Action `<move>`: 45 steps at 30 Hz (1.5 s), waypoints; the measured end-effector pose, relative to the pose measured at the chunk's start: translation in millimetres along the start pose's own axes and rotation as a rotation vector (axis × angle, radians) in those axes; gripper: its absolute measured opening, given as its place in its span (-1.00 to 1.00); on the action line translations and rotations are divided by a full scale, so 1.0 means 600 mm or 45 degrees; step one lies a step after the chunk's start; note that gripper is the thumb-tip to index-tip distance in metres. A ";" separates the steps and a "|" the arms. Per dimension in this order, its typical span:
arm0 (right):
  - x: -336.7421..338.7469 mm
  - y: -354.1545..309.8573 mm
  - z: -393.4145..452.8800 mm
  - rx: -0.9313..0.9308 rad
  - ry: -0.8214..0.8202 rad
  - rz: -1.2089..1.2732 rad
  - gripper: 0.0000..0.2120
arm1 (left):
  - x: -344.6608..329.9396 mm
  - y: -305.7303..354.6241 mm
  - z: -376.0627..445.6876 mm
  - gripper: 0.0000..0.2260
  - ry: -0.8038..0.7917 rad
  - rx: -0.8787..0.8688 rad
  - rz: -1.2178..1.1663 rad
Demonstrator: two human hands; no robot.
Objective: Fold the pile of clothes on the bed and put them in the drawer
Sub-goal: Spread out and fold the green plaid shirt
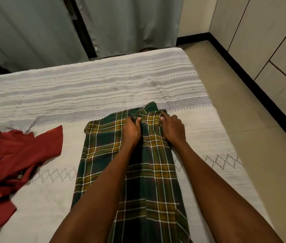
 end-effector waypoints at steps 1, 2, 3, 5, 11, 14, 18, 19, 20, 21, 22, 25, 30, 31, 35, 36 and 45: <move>0.008 0.003 -0.009 0.000 -0.027 0.122 -0.56 | 0.002 0.006 -0.014 -0.60 -0.007 0.025 -0.057; 0.016 0.003 -0.030 0.017 -0.056 0.237 -0.53 | 0.004 0.012 -0.032 -0.56 0.001 0.036 -0.049; 0.020 0.003 -0.056 0.049 -0.088 0.336 -0.52 | 0.001 0.019 -0.050 -0.52 0.018 0.024 0.049; 0.017 0.004 -0.128 0.136 -0.157 0.434 -0.49 | -0.012 0.035 -0.105 -0.48 0.031 -0.025 0.410; -0.018 0.016 -0.314 0.271 -0.302 0.052 -0.44 | -0.087 0.027 -0.321 -0.62 -0.182 -0.336 0.783; -0.023 0.035 -0.366 0.114 -0.271 -0.092 -0.40 | -0.100 -0.029 -0.379 -0.52 -0.324 -0.161 0.714; -0.005 0.033 -0.454 -0.022 -0.359 0.342 -0.48 | -0.072 -0.052 -0.463 -0.50 -0.329 -0.231 0.558; -0.006 0.027 -0.485 0.009 -0.402 0.375 -0.49 | -0.069 -0.052 -0.490 -0.51 -0.323 -0.298 0.543; -0.010 0.021 -0.528 0.036 -0.451 0.309 -0.51 | -0.067 -0.055 -0.525 -0.53 -0.347 -0.364 0.572; -0.017 0.023 -0.562 0.044 -0.480 0.173 -0.52 | -0.074 -0.064 -0.548 -0.54 -0.403 -0.397 0.646; -0.025 0.031 -0.596 0.029 -0.486 0.051 -0.52 | -0.085 -0.079 -0.570 -0.53 -0.474 -0.384 0.756; -0.008 0.060 -0.676 -0.090 -0.268 0.128 -0.54 | -0.089 -0.108 -0.615 -0.51 -0.503 -0.266 0.865; 0.012 0.075 -0.808 0.008 0.023 0.025 -0.43 | -0.088 -0.052 -0.698 -0.52 -0.423 -0.567 0.754; -0.003 0.075 -0.830 0.051 -0.031 -0.100 -0.44 | -0.099 -0.056 -0.711 -0.47 -0.463 -0.592 0.820; -0.045 0.101 -0.912 0.014 -0.168 -0.303 -0.42 | -0.135 -0.116 -0.738 -0.15 -0.614 -0.403 1.047; -0.044 0.109 -0.922 -0.006 -0.144 -0.285 -0.42 | -0.135 -0.125 -0.739 -0.12 -0.619 -0.364 1.059; 0.088 0.286 -0.993 -0.620 0.497 0.377 -0.70 | -0.169 -0.012 -0.753 -0.53 -0.552 -0.637 0.955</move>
Point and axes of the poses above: each hand's wrist, its own z-axis towards the middle knuckle, its own x-axis out of the back of the hand, y = z × x, the point moved 7 cm from there along z, towards the middle knuckle, and after that the axes turned 14 degrees about -y, right-handed, at the moved point
